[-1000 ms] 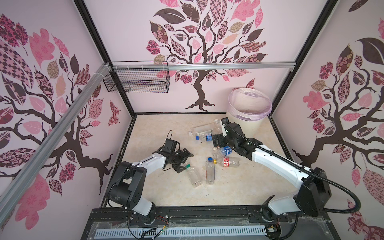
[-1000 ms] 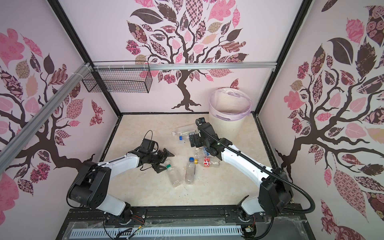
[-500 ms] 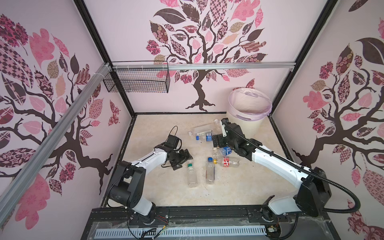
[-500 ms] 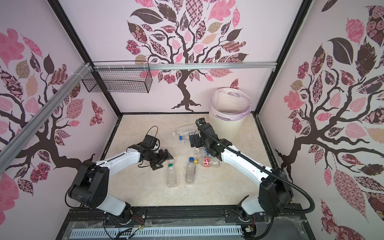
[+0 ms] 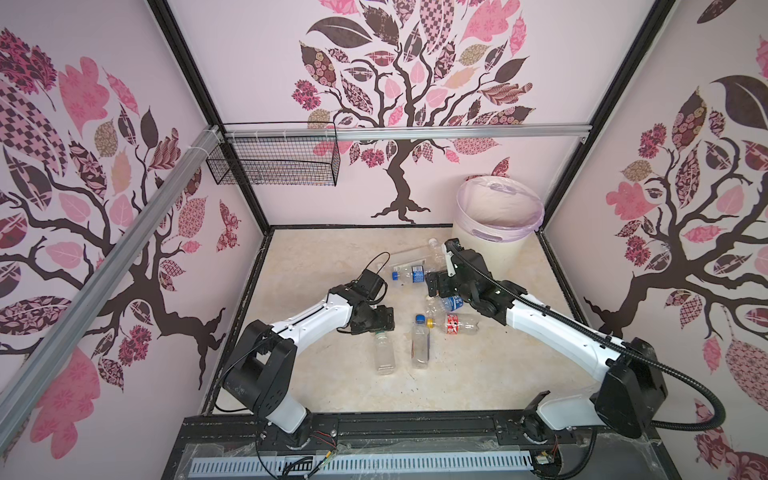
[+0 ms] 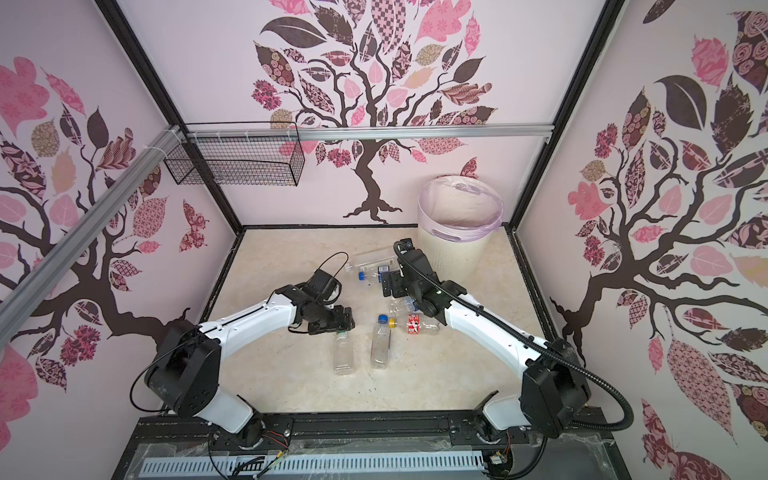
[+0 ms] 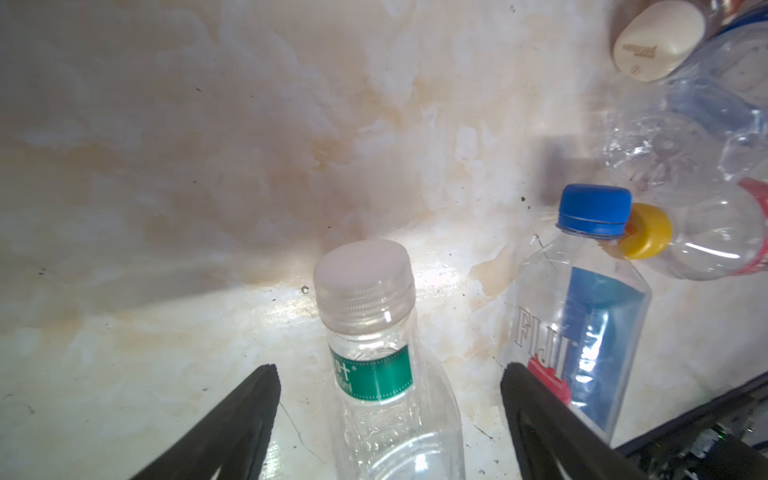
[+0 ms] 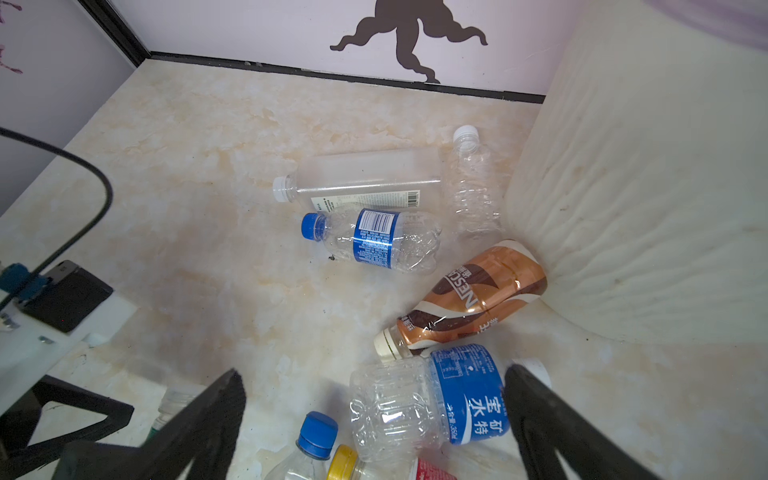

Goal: Throw the plastic bottles in the bin
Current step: 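Close the left gripper on the square bottle's white cap and lift, then raise the square bottle toward the right gripper while the right grasps it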

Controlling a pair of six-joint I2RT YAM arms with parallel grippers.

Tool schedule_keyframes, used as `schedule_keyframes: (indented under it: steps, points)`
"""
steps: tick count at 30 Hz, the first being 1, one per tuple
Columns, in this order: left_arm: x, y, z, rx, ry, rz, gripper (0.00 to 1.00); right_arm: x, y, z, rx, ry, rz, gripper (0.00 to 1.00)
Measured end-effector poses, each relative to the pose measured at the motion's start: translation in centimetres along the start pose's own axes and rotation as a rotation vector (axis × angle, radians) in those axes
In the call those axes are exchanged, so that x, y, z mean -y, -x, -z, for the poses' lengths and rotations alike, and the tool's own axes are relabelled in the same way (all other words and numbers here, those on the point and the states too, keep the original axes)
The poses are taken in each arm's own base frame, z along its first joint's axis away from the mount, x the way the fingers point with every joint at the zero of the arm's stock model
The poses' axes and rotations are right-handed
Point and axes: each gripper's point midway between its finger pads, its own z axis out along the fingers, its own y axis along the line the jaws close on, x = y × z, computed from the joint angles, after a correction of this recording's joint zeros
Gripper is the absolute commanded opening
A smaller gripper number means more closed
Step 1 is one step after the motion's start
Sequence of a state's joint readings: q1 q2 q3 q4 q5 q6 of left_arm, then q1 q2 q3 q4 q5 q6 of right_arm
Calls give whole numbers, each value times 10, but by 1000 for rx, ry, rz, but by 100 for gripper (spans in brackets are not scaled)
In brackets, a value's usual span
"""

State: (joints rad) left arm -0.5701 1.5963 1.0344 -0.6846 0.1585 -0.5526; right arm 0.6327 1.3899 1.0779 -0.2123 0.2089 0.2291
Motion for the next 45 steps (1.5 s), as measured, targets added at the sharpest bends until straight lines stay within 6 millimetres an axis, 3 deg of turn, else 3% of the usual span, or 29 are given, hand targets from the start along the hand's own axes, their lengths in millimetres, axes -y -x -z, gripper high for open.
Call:
schedule_keyframes:
  steps: [8, 18, 27, 32, 36, 39, 42, 45]
  points:
    - [-16, -3, -12, -29, 98, -4, 75, 2, 2, 6, 24, 0, -5, 100]
    - [-21, 0, -24, -44, 136, 7, 59, 8, -18, 1, -11, -16, 4, 100]
    - [-19, 6, -30, -48, 146, 11, 44, 7, -9, 8, 20, -10, 5, 99]
    - [-18, 13, -24, -36, 151, 16, 42, 7, -8, 9, 25, -8, 3, 99]
    - [-21, 36, -9, 15, 134, 46, 41, 6, -7, 11, 26, 1, 1, 99]
    - [-26, 65, 13, 90, 112, 86, 41, 3, -8, 13, 20, 17, -6, 100]
    - [-24, 102, 47, 203, 73, 119, 41, -2, -10, 14, 9, 53, -22, 100]
    - [-10, 135, 88, 331, 13, 117, 41, -13, -9, 16, 2, 111, -43, 100]
